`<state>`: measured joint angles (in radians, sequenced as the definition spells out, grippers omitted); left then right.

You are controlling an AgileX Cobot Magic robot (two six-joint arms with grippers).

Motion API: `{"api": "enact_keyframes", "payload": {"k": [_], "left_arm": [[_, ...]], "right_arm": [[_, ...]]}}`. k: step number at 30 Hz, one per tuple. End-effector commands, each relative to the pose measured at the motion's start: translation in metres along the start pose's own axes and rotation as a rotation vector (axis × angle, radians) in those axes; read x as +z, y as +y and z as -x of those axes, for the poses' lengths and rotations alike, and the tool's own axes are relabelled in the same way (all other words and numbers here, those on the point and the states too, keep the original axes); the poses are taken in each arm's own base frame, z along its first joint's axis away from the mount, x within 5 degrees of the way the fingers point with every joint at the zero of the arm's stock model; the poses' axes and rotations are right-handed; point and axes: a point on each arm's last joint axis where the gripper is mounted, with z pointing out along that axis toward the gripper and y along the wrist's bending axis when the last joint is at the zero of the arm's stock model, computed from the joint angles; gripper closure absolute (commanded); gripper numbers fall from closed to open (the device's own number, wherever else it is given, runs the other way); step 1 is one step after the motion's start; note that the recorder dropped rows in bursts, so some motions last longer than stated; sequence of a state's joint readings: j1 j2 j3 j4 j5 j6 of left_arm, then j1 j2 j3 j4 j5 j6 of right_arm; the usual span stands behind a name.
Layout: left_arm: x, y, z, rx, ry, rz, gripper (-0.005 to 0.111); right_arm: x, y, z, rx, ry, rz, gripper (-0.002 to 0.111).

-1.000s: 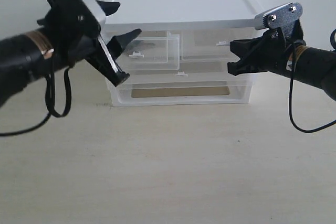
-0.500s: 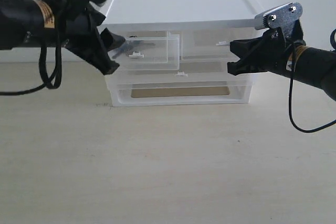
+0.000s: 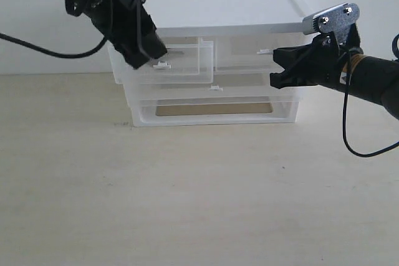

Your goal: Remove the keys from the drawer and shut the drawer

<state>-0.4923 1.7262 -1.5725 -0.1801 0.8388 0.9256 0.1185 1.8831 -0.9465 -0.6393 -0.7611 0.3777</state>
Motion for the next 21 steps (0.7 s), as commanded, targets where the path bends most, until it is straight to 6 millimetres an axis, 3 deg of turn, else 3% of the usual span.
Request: {"api": "enact_keyframes", "payload": {"k": [1, 5, 12, 17, 21], "left_arm": [[0.021, 0.002, -0.001, 0.293, 0.019, 0.002, 0.064], [0.032, 0.008, 0.000, 0.452, 0.001, 0.071, 0.064], [0.043, 0.011, 0.000, 0.453, -0.002, 0.097, 0.064], [0.067, 0.010, -0.007, 0.426, 0.014, 0.075, 0.064], [0.070, 0.011, -0.006, 0.421, 0.008, 0.089, 0.065]], "right_arm": [[0.001, -0.020, 0.006, 0.127, -0.011, -0.137, 0.108], [0.001, -0.020, 0.006, 0.131, -0.011, -0.137, 0.108], [0.001, -0.020, 0.005, 0.131, -0.009, -0.138, 0.108], [0.001, -0.020, 0.005, 0.139, -0.002, -0.140, 0.108], [0.001, -0.020, 0.005, 0.139, -0.002, -0.140, 0.108]]}}
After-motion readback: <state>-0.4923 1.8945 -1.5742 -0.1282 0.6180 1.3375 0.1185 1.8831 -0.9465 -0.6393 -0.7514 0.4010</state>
